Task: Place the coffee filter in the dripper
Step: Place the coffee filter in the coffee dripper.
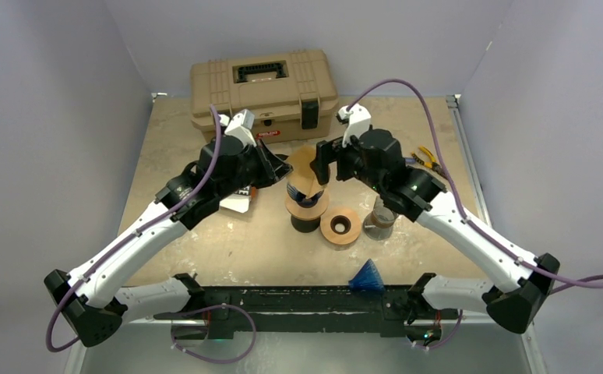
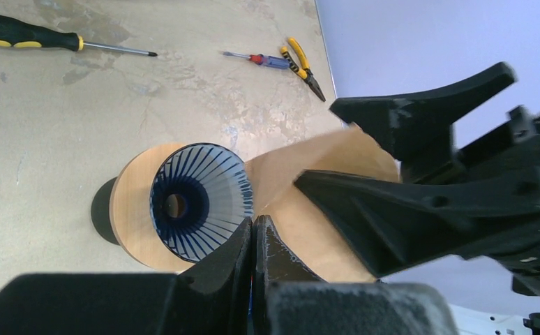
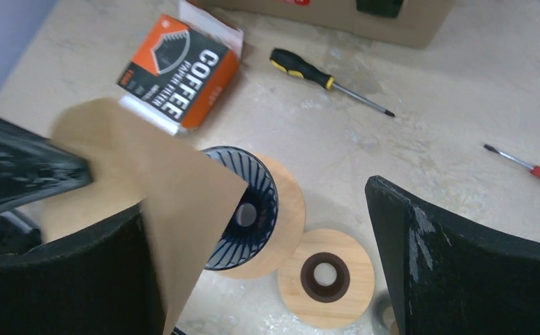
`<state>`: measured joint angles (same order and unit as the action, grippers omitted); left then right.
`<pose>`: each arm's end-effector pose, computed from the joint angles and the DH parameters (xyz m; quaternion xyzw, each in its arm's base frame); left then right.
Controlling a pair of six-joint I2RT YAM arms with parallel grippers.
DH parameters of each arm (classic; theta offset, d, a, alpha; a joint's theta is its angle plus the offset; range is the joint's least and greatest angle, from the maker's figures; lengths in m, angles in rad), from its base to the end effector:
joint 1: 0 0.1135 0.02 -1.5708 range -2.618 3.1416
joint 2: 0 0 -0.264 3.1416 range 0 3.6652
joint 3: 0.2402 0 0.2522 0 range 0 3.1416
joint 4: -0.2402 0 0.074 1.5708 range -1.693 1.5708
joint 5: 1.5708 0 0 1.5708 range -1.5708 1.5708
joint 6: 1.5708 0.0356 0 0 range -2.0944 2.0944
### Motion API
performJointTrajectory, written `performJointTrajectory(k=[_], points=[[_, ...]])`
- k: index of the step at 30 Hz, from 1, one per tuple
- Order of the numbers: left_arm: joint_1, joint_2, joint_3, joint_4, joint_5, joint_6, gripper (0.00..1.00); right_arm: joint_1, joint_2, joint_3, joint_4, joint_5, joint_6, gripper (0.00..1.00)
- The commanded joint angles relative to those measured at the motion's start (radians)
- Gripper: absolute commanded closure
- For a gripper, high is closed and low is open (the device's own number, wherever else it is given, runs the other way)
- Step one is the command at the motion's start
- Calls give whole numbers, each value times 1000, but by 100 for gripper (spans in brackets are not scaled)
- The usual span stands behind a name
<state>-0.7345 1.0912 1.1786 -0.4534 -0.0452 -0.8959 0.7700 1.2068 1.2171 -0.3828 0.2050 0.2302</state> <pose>0.1787 -0.1592 0.3897 -0.0792 0.8201 -0.3996 0.4020 0.2001 0.1840 0.3831 -0.1634 0.8071 0.1948 0.5328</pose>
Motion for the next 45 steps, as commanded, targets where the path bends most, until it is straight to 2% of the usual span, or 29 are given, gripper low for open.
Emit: performJointTrajectory(k=[1, 13, 29, 45], points=[[-3, 3, 44, 46, 34, 16, 100, -23, -65, 88, 35, -128, 7, 1], [-3, 20, 48, 60, 41, -29, 100, -40, -77, 111, 17, -192, 31, 1], [-3, 78, 72, -55, 66, -28, 100, -43, -11, 108, -41, -204, 46, 2], [-3, 138, 100, -129, 6, 5, 100, -43, 42, 99, -88, -205, 37, 5]])
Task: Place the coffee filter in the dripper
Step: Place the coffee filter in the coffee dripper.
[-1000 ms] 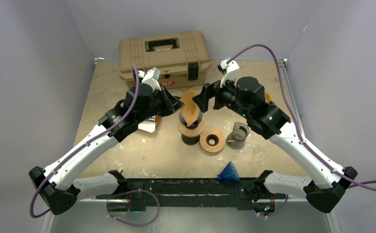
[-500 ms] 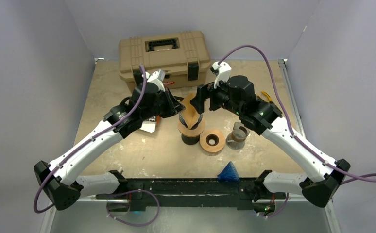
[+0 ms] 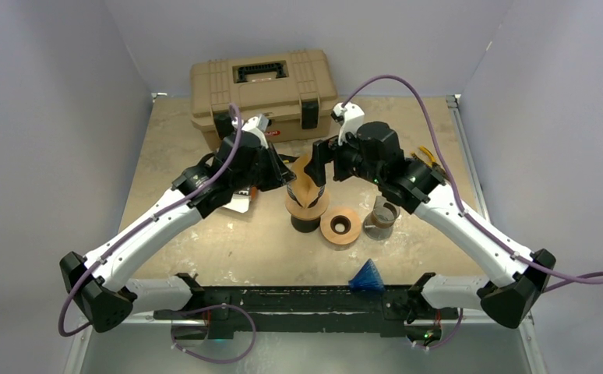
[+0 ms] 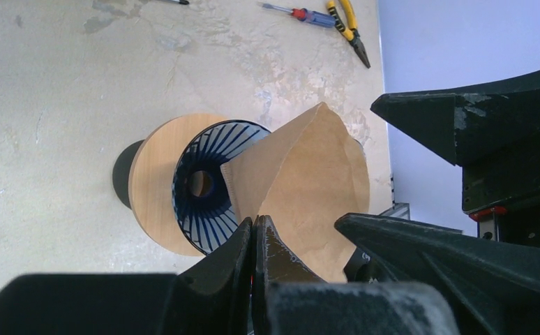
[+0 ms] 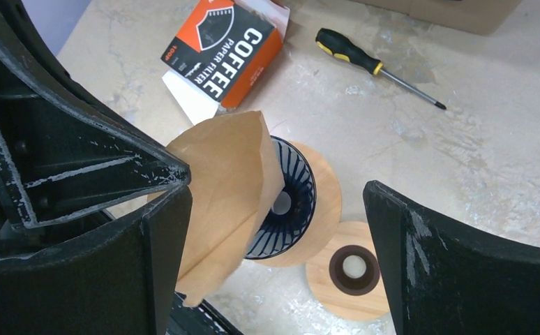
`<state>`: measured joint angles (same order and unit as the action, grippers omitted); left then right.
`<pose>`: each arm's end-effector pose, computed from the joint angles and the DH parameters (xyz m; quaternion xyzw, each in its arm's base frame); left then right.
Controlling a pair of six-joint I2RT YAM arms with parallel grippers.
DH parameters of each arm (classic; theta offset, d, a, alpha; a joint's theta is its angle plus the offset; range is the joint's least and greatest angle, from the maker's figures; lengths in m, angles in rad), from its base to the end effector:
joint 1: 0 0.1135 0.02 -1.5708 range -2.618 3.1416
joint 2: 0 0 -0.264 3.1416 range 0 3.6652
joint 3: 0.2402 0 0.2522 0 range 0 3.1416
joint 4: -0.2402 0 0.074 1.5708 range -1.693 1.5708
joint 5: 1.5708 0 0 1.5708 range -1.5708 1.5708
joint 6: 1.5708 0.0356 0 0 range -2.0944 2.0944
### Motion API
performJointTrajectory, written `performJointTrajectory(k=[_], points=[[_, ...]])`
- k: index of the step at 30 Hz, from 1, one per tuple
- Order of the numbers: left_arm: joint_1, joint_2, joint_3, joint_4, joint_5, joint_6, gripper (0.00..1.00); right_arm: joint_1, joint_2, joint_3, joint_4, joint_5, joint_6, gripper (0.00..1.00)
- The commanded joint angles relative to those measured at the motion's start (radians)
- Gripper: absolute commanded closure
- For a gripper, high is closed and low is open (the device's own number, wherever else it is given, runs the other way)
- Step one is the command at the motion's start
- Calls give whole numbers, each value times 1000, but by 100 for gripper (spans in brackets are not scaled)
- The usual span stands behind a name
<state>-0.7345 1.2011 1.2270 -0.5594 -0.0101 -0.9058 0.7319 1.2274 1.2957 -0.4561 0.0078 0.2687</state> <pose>0.1949 -0.1755 0.3702 -0.0768 0.8651 -0.3595 0.3413 0.2032 0.1821 0.3972 -0.1884 0.8084 0.2646 0.4908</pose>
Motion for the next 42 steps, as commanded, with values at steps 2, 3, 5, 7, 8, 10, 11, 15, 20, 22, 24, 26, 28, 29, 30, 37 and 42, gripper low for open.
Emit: performJointTrajectory(k=[2, 3, 5, 7, 8, 10, 11, 15, 20, 22, 24, 26, 28, 29, 30, 37, 42], points=[[-2, 46, 58, -32, -41, 22, 100, -5, 29, 20, -18, -38, 1, 5], [-3, 56, 60, -37, -48, 26, 100, -6, 31, 18, -17, -45, 3, 6], [-2, 73, 68, -47, -60, 33, 100, -5, 37, 14, -18, -41, 4, 6], [-2, 89, 78, -57, -68, 42, 100, -8, 46, 10, -20, -33, 4, 6], [-2, 94, 80, -58, -72, 45, 100, -12, 50, 7, -19, -31, 3, 6], [-3, 101, 81, -53, -75, 50, 100, -26, 62, 2, -22, -33, 5, 7], [-2, 102, 81, -50, -76, 53, 100, -34, 66, -1, -21, -39, 7, 7], [-3, 104, 83, -49, -96, 69, 100, -71, 76, -27, 0, -94, 9, 9], [0, 105, 83, -41, -105, 97, 100, -127, 98, -32, 18, -214, 5, 10], [-1, 113, 85, -45, -87, 110, 100, -148, 110, -32, 27, -274, 0, 11], [-1, 127, 94, -57, -66, 127, 100, -157, 119, -32, 25, -301, 1, 13], [0, 140, 102, -73, -58, 139, 100, -168, 127, -42, 28, -306, 0, 13], [0, 147, 101, -81, -57, 149, 100, -181, 134, -59, 37, -319, 0, 14], [1, 148, 100, -83, -56, 152, 100, -186, 136, -69, 44, -326, 0, 14], [1, 149, 100, -85, -56, 155, 100, -189, 138, -77, 48, -334, -2, 14], [4, 146, 127, -128, -59, 192, 100, -209, 138, -105, 52, -333, -14, 18], [7, 139, 137, -139, -72, 214, 100, -226, 134, -115, 41, -311, -30, 18]])
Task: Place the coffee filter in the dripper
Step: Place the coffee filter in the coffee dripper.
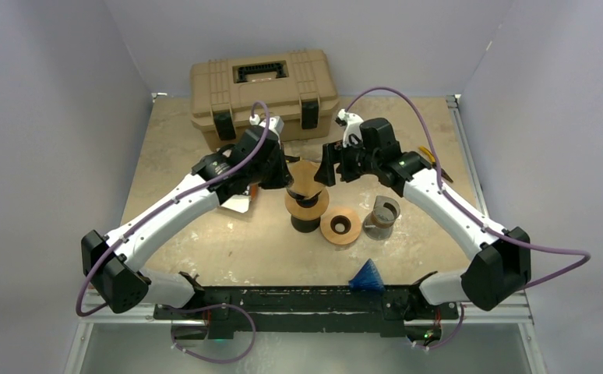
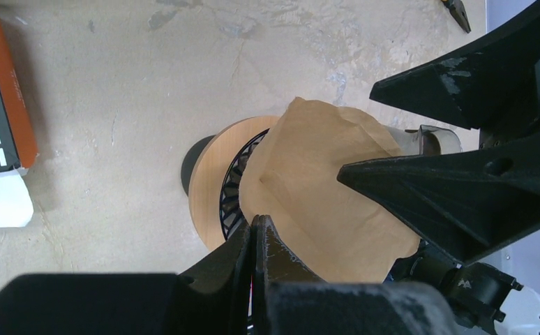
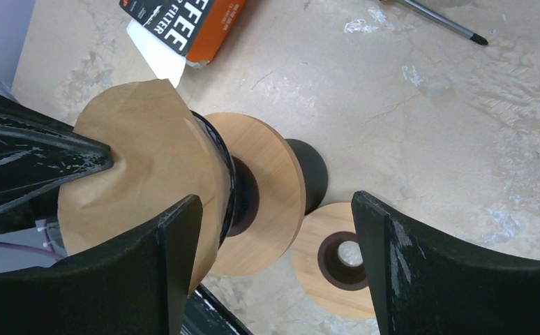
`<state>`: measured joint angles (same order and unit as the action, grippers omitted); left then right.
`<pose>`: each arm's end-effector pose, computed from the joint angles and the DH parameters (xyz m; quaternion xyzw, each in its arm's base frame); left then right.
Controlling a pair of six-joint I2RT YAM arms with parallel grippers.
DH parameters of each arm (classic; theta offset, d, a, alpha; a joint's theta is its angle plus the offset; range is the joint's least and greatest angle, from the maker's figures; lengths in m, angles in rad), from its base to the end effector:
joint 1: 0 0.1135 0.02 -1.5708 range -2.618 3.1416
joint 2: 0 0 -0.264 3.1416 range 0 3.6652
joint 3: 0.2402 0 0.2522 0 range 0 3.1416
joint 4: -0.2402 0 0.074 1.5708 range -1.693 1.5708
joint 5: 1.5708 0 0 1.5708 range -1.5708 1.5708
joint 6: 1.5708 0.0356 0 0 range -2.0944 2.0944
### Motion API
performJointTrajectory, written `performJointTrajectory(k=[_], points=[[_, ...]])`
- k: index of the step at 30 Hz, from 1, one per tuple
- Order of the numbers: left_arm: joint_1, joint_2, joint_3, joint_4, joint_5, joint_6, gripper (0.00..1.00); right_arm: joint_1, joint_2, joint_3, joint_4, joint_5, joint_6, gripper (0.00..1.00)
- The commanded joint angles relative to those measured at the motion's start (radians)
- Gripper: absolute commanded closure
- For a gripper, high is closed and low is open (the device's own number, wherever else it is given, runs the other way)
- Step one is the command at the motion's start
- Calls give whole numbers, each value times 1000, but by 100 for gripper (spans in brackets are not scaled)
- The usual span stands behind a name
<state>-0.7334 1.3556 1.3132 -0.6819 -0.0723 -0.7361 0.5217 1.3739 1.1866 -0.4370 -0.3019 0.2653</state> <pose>0.2193 -0.1942 0.3484 -0.0161 0.9111 -0.2507 0.3266 0.2616 0.1626 0.3226 -0.1805 0.8640 0.2964 0.3648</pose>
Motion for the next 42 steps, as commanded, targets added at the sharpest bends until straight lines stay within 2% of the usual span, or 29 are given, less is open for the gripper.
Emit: performJointTrajectory(k=[1, 14, 34, 39, 42], points=[[6, -13, 56, -22, -9, 49, 100, -20, -12, -9, 20, -4, -29, 18], [28, 5, 86, -88, -14, 83, 100, -34, -24, -24, 12, 5, -41, 19], [48, -12, 79, -95, -12, 85, 100, -41, -21, -1, -10, -2, -62, 18], [49, -30, 81, -75, 4, 82, 93, -42, -30, 10, 2, -49, -61, 17], [49, -50, 81, -57, 20, 83, 85, -43, -42, 22, 10, -74, -58, 16]])
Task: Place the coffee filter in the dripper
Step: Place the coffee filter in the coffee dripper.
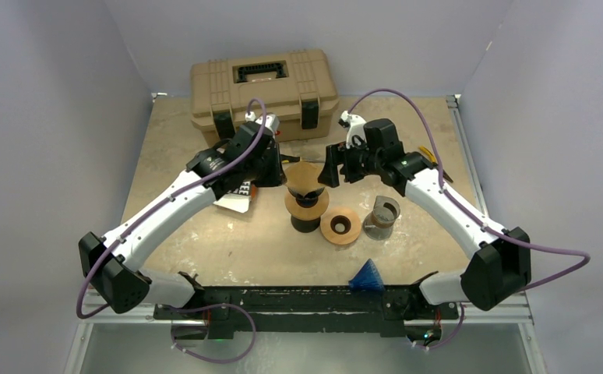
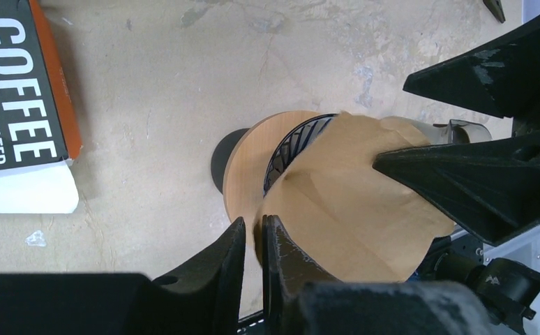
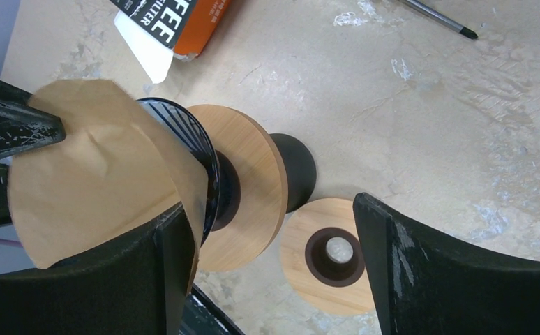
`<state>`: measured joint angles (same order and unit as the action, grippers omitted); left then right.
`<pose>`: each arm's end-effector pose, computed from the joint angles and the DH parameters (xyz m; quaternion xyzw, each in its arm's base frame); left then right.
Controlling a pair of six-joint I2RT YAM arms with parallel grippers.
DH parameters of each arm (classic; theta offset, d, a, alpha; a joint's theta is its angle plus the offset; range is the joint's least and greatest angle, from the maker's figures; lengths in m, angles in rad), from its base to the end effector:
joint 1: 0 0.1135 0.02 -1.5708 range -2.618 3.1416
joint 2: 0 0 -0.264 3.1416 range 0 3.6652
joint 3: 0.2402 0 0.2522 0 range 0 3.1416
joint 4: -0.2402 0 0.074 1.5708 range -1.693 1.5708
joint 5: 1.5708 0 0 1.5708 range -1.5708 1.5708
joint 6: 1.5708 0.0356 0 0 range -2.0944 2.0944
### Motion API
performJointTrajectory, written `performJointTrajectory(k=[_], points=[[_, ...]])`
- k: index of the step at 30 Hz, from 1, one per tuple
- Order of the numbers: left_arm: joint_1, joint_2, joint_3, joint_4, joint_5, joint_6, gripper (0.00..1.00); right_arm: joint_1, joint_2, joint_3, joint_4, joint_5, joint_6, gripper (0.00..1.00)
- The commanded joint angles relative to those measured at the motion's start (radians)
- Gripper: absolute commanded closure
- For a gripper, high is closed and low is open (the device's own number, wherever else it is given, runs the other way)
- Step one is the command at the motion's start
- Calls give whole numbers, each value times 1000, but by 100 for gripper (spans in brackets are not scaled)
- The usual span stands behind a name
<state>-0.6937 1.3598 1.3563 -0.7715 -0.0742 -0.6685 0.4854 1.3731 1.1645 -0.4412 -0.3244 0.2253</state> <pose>0.2232 -0.1822 0.3542 -0.0028 0.9214 -0.2172 0.3223 0.2654 0.1528 0.3151 -0.1858 0.8673 0.2882 0.3608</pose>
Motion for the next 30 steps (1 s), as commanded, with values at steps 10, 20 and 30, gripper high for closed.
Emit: performJointTrajectory(k=[10, 20, 30], points=[[19, -112, 25, 69, 13, 17, 43, -12, -102, 55, 72, -103, 23, 5], [67, -135, -49, 147, 115, -1, 24, -11, -51, 51, 95, -136, 46, 1], [121, -100, -154, 273, 274, -41, 27, -12, 34, 60, 112, -168, 29, 13]])
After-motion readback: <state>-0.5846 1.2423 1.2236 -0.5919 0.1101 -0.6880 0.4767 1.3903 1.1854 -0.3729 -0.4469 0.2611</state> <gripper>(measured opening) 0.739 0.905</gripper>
